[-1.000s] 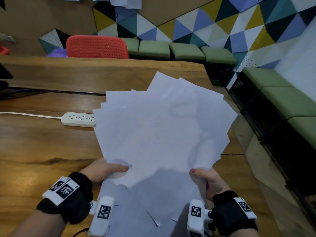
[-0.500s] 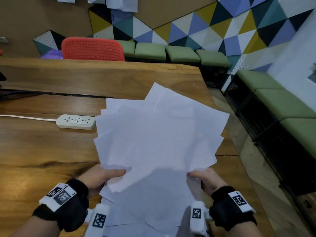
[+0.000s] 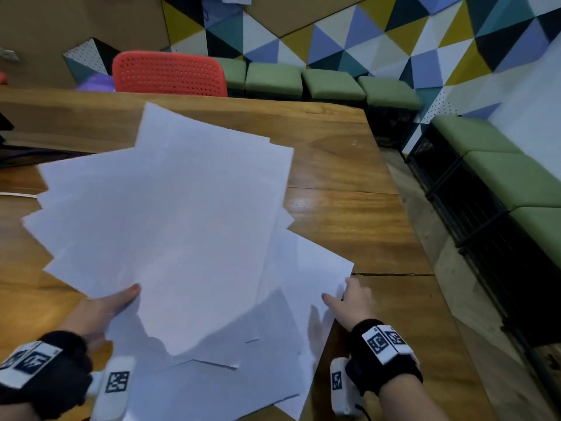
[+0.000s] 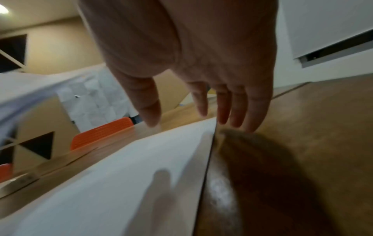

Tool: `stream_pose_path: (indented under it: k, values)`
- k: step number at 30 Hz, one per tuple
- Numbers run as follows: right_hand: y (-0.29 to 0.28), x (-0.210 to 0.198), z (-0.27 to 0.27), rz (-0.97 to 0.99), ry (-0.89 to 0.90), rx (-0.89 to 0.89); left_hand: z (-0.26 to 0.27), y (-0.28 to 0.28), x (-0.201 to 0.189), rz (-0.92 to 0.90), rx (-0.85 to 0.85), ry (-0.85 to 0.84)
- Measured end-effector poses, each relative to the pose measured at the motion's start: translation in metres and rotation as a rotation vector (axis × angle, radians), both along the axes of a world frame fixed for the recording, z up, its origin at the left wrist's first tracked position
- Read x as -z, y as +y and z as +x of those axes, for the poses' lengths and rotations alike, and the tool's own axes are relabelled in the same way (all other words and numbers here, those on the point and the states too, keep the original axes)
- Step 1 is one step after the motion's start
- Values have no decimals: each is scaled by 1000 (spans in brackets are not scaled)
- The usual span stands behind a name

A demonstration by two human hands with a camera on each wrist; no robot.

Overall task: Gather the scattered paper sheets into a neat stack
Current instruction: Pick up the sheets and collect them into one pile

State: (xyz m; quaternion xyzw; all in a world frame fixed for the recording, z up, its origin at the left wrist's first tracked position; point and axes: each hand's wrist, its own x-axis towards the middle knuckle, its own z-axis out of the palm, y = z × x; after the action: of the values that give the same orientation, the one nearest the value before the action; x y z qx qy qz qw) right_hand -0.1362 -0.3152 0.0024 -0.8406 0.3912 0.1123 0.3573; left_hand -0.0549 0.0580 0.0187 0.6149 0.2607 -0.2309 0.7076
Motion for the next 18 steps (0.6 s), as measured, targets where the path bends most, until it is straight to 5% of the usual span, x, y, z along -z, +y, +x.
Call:
stream_pose_path:
  k: [4,10,14,18]
  values:
    - [11,-4,10,-12,44,81,0,12,8,-32,57,98]
    - [35,0,22,32,-35,-150,-1,-15,13,47,116,80]
    - [31,-1,22,53,-140,98,7,-33,13,55,134,38]
    - [38,-6,26,343,-173,238,9,-51,17,28,158,32]
